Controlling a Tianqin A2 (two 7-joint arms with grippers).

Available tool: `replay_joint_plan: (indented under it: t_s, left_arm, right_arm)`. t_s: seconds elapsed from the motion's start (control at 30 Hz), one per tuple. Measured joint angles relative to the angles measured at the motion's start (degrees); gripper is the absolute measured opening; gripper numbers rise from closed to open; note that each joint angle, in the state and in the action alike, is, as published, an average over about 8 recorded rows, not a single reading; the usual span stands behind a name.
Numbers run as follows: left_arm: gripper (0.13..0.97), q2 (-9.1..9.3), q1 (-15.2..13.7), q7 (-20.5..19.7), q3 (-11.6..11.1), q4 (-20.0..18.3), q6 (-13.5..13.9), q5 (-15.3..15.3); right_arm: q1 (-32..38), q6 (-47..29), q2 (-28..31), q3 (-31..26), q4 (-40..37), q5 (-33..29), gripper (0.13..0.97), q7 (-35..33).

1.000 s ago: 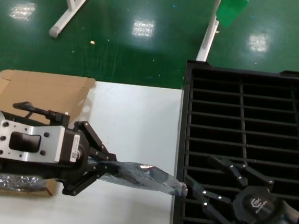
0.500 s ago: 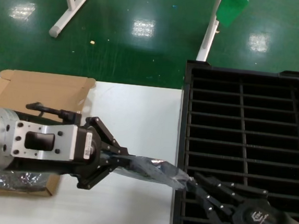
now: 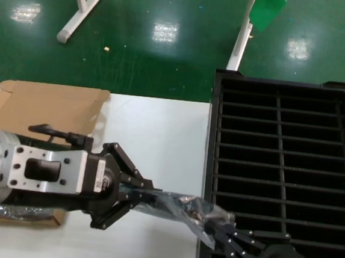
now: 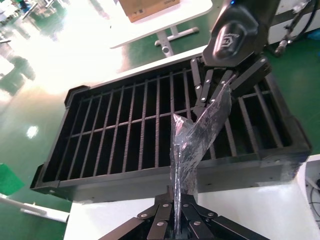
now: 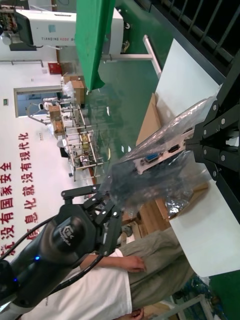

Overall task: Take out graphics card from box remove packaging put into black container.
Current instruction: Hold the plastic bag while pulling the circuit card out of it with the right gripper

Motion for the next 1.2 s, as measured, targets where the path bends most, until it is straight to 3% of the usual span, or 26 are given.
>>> replay_joint_plan:
  t_s: [0.23, 0.53, 1.2]
  left_arm:
    - [0.142, -2.21, 1.2, 2.5, -1.3, -0.3, 0.4, -4.2]
    - [0.142, -3.34, 2.3, 5.9, -1.6, -0.4, 0.8, -8.1]
    - [0.142, -5.01, 1.2, 7.9, -2.0, -0.4, 0.7, -8.1]
  right_arm:
    - [0.4, 0.0, 0.1, -1.2, -0.5, -0.5, 0.148, 0.1]
    - [1.0, 0.2, 0.2, -2.4, -0.9, -1.1, 0.147, 0.6]
    - [0.1, -2.4, 4.4, -1.8, 1.4, 3.1, 0.147, 7.3]
